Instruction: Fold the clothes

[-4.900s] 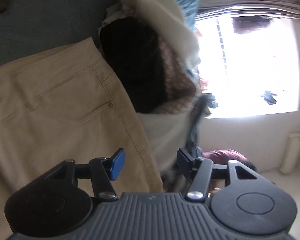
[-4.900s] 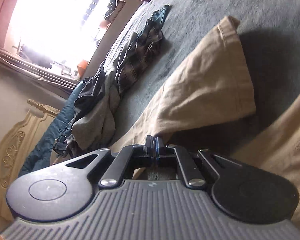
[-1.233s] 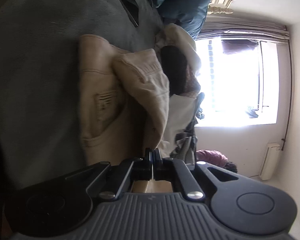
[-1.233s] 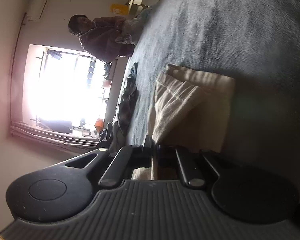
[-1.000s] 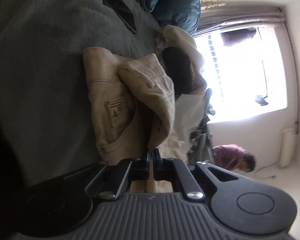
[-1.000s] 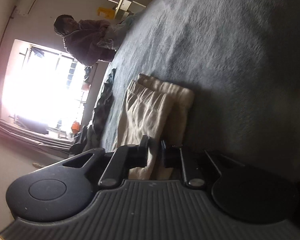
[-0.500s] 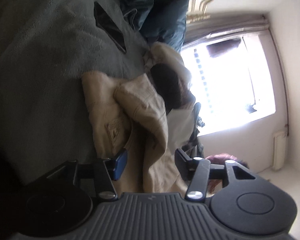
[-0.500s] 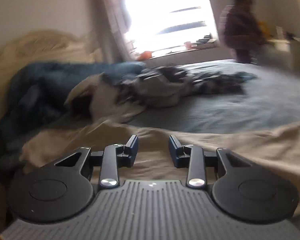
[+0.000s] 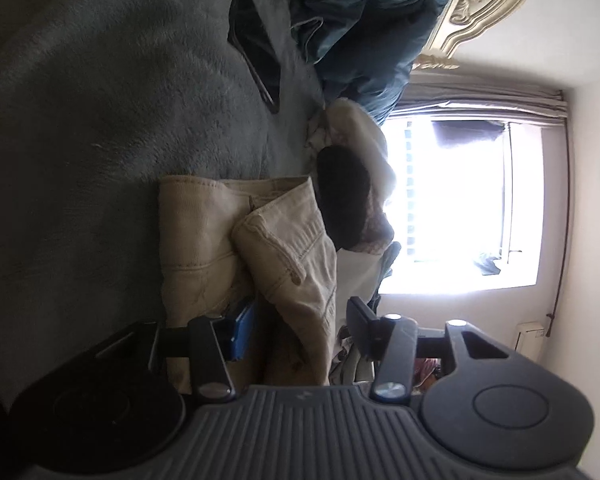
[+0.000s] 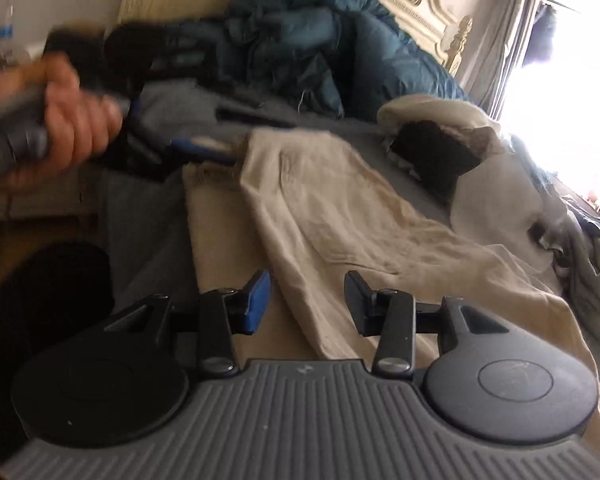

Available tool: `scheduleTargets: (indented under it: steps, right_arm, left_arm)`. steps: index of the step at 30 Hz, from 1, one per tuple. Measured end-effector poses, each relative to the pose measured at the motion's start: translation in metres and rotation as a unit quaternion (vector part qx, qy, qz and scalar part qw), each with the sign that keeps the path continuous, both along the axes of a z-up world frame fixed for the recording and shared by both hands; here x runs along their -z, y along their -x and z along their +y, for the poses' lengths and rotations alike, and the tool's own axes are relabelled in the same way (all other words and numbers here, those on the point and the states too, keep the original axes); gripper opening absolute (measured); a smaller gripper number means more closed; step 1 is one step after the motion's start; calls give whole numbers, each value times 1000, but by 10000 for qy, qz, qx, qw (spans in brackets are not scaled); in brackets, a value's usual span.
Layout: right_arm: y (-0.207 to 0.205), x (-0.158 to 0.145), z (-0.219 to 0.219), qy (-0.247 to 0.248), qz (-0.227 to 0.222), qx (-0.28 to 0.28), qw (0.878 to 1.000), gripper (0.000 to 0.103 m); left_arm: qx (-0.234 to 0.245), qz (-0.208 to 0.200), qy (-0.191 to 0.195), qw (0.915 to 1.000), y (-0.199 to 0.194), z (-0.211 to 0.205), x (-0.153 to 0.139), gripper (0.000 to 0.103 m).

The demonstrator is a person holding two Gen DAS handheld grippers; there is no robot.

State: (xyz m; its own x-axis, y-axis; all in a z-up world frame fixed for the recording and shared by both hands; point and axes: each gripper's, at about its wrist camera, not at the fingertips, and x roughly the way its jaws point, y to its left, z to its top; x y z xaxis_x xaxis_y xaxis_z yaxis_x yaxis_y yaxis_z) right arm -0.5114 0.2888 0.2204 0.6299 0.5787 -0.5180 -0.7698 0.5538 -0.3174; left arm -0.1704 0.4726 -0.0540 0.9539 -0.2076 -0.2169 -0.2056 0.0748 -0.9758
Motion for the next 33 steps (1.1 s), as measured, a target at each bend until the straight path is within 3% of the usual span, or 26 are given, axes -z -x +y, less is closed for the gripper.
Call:
scheduleTargets:
  steps: [5,6,7,10,13,16,20,23,33]
  right_arm:
    - [-4,4,9,153,-110,256,9995,38]
    - [-4,5,9,154,-144,281,9994,33]
    - [-4,5,10,176,-170,274,9993,22]
    - [-2,3,10,151,-297,258,9991,5]
    - [1,-2,5,-126,-433,256,9987,3]
    - [0,-11,-2,-337,-241,172,9990,2]
    - [4,-13,-7,-371,-15,-3,9993,2]
    - [11,-14,-8,-360,81,-83,9993,2]
    - [28,-26,-15,-357,125,-303,9988,2]
  left_arm:
    - [93,-20,-209,9997,-3,2,-6,12]
    - [80,-53,-262,9996,-2,4,-7,6]
    - [67,-86,-314,9994,0,6,-9,6]
    - [61,-236,-421,9988,7,13,-15,4]
    - [125,-296,-440,9985,15,18,-17,2]
    - [196,-233,-514,9982,23,21,-14,2]
    - [125,-65,-501,9986,39,21,3,2]
    - [38,-201,-343,9992,51,20,11,2]
    - [96,-240,-476,9985,71,14,11,1]
